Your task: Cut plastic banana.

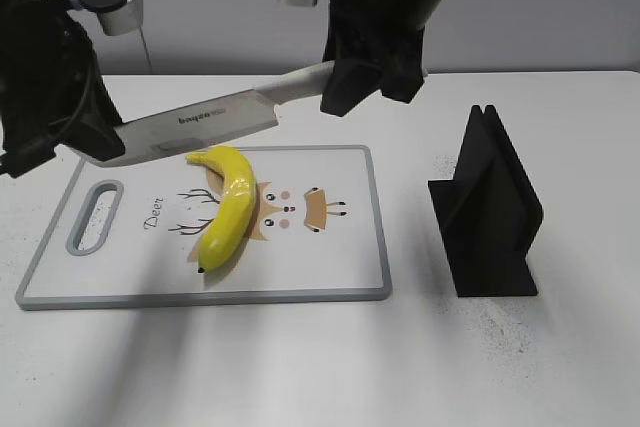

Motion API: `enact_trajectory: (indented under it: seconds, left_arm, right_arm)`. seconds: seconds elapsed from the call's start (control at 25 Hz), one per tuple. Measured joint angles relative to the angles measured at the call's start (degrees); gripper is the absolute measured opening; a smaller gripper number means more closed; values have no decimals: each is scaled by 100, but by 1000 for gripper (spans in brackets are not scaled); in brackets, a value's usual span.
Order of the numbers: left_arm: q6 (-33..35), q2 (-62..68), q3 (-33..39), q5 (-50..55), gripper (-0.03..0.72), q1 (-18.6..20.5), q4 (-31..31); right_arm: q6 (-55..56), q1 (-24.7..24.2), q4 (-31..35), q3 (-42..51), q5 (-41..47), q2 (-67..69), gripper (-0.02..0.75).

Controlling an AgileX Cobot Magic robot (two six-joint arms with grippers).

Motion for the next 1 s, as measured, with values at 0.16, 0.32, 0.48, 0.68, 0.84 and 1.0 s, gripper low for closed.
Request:
enact_trajectory:
  seconds: [0.16,0.32,0.48,0.68,0.84,1.0]
  left_arm:
    - [0,11,0,-28,228,0,0]
    - [0,51,0,-76,228,0,0]
    - [0,51,0,-225,222,0,0]
    - [0,51,0,-343,213,0,0]
    - [0,51,0,-347,40,0,21]
    - [50,51,0,-348,-14,0,124]
  right_arm:
    - [-6,0,195,-151,1,0,162]
    - [-22,0,253,-234,27,0,162]
    - [-17,0,123,-242,31,0,162]
    - [-21,0,-54,-244,38,4,162]
    - [-21,0,-17,-244,38,4,162]
    - [-34,0,8,-244,21,4,162]
